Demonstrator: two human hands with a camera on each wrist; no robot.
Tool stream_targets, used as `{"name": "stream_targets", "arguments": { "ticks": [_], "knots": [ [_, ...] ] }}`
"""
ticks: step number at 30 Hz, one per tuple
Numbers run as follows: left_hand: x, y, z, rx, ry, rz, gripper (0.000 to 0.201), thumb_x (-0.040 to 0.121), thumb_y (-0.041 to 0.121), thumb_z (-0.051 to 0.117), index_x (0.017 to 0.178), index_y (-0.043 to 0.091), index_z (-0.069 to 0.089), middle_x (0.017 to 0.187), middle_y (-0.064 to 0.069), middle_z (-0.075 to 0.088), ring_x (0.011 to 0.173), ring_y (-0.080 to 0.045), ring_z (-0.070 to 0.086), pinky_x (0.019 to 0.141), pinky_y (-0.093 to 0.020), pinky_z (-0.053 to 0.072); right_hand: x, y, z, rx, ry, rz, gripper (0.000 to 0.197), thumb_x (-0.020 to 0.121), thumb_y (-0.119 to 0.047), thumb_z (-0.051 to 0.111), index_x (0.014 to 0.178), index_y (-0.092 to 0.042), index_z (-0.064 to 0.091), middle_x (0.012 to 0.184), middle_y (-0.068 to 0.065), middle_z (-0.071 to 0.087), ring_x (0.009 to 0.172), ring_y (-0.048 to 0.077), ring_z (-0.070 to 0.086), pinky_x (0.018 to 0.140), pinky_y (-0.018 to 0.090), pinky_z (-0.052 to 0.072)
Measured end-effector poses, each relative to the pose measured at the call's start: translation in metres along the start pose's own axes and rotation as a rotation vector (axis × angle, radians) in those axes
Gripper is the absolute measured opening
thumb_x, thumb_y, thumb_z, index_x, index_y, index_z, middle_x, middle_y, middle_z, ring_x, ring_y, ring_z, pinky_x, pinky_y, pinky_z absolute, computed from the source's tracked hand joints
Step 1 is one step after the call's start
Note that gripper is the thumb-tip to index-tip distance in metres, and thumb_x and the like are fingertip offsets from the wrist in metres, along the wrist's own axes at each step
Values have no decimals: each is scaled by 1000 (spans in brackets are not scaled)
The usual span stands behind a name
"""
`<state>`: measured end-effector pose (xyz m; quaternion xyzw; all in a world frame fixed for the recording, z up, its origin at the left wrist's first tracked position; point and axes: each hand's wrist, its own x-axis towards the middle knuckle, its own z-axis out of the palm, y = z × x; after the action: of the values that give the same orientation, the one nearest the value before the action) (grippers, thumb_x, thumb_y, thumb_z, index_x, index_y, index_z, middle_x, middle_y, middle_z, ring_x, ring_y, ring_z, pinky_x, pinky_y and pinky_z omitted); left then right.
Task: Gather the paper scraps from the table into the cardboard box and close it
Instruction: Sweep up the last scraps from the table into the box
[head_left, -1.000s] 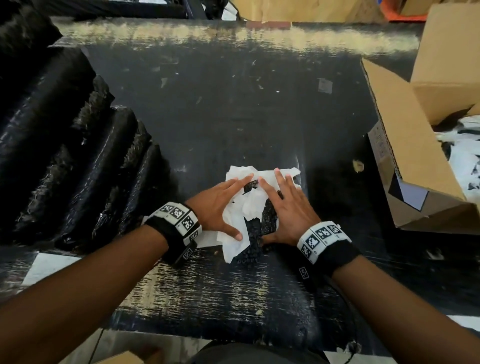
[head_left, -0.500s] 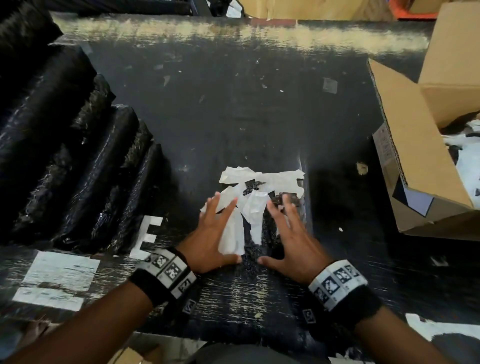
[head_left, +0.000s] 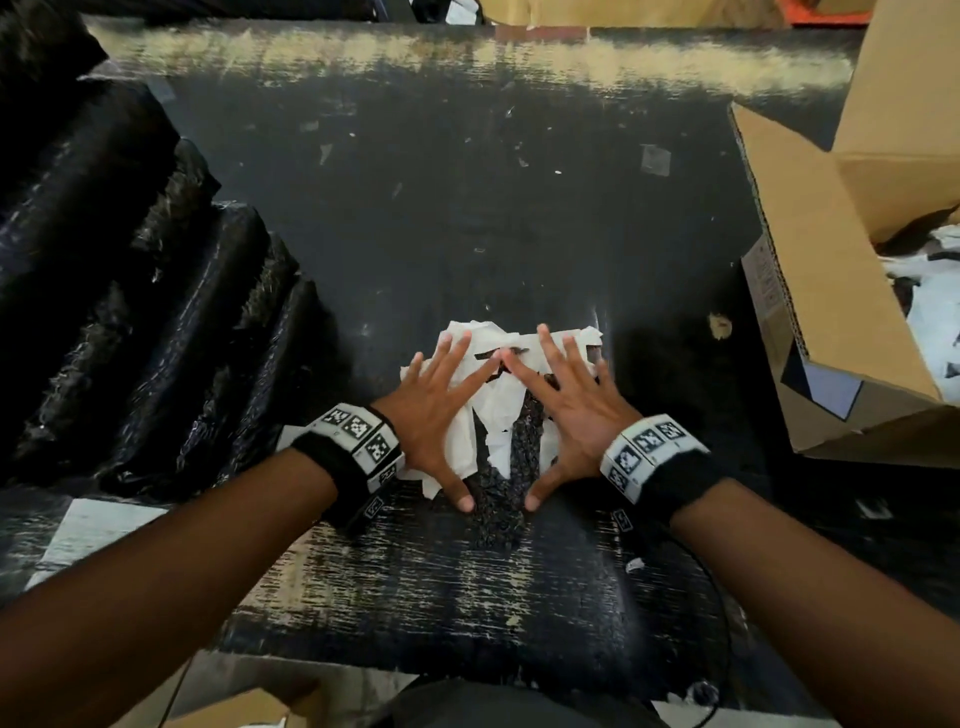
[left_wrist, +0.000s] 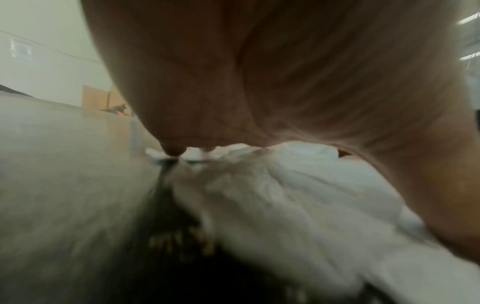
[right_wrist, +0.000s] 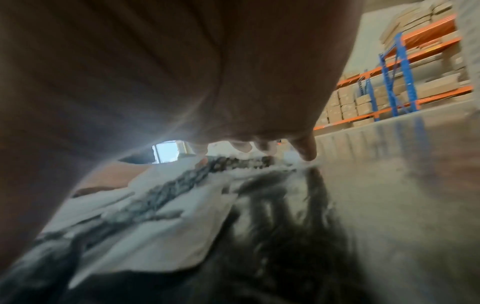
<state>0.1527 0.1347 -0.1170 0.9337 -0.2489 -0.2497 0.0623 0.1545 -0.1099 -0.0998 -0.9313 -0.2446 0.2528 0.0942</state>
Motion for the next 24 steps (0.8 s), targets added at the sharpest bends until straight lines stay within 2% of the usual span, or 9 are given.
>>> {"name": "stream_targets", "arguments": {
  "ticks": [3, 6, 8, 10, 12, 14, 18, 21, 24],
  "knots": [
    [6, 1, 14, -37, 60, 11, 166, 42, 91, 74, 158, 26, -25, 165, -8, -32, 151, -27, -32, 124, -53, -13, 15, -5, 13, -43, 3, -34, 161, 35, -86, 76, 149, -43, -30, 162, 1, -31, 148, 29, -30, 119, 61, -9],
    [4, 7, 23, -232, 157, 15, 151, 59, 73, 84, 162, 14, -10, 170, -3, -14, 156, -17, -17, 128, -45, -4, 21, -12, 18, -5, 17, -64, 151, 51, -78, 78, 156, -30, -19, 168, 1, -8, 154, 23, -15, 124, 54, 0],
    [2, 10, 27, -325, 205, 8, 134, 67, 58, 87, 163, 16, 4, 171, 0, -2, 158, -15, -3, 129, -40, 4, 18, -15, 16, 34, 21, -83, 137, 62, -69, 78, 159, -27, -9, 168, 0, 1, 155, 21, -7, 125, 52, 6],
    [-1, 12, 28, -372, 287, -17, 109, 74, 43, 87, 161, 23, 25, 169, 6, 19, 155, -13, 22, 125, -38, 25, 15, -16, 14, 88, 58, -38, 112, 76, -59, 75, 160, -32, 7, 167, 0, 14, 155, 21, 11, 121, 53, 21],
    [-3, 14, 31, -369, 387, -26, 85, 78, 31, 85, 153, 27, 45, 160, 8, 41, 145, -9, 41, 117, -35, 39, 13, -18, 12, 81, 131, 10, 80, 88, -52, 64, 155, -42, 21, 163, 0, 29, 145, 26, 38, 109, 51, 38],
    [-2, 18, 31, -364, 481, -41, 68, 79, 24, 82, 142, 33, 59, 145, 10, 59, 134, -6, 54, 109, -33, 48, 11, -24, 7, 25, 180, -8, 60, 95, -38, 54, 151, -42, 34, 153, -2, 46, 126, 30, 58, 100, 47, 47],
    [0, 31, 27, -375, 575, -112, 45, 80, 11, 76, 118, 36, 76, 110, 7, 78, 99, -14, 73, 84, -16, 50, 8, -35, -1, -25, 201, -22, 43, 99, -29, 49, 143, -31, 51, 129, 3, 66, 109, 31, 65, 92, 44, 52],
    [2, 36, 21, -390, 580, -149, 26, 78, 11, 77, 98, 28, 81, 90, -1, 80, 84, -22, 75, 71, -18, 44, 10, -39, -1, -38, 233, -18, 32, 98, -34, 50, 128, -27, 61, 115, 2, 72, 103, 30, 68, 86, 41, 54],
    [1, 39, 19, -435, 646, -141, 13, 79, 12, 78, 84, 24, 80, 78, 0, 78, 72, -18, 72, 66, -17, 40, 12, -37, 2, 16, 328, -35, 24, 95, -36, 52, 113, -26, 66, 99, 0, 74, 91, 29, 70, 78, 40, 56]
  ]
}}
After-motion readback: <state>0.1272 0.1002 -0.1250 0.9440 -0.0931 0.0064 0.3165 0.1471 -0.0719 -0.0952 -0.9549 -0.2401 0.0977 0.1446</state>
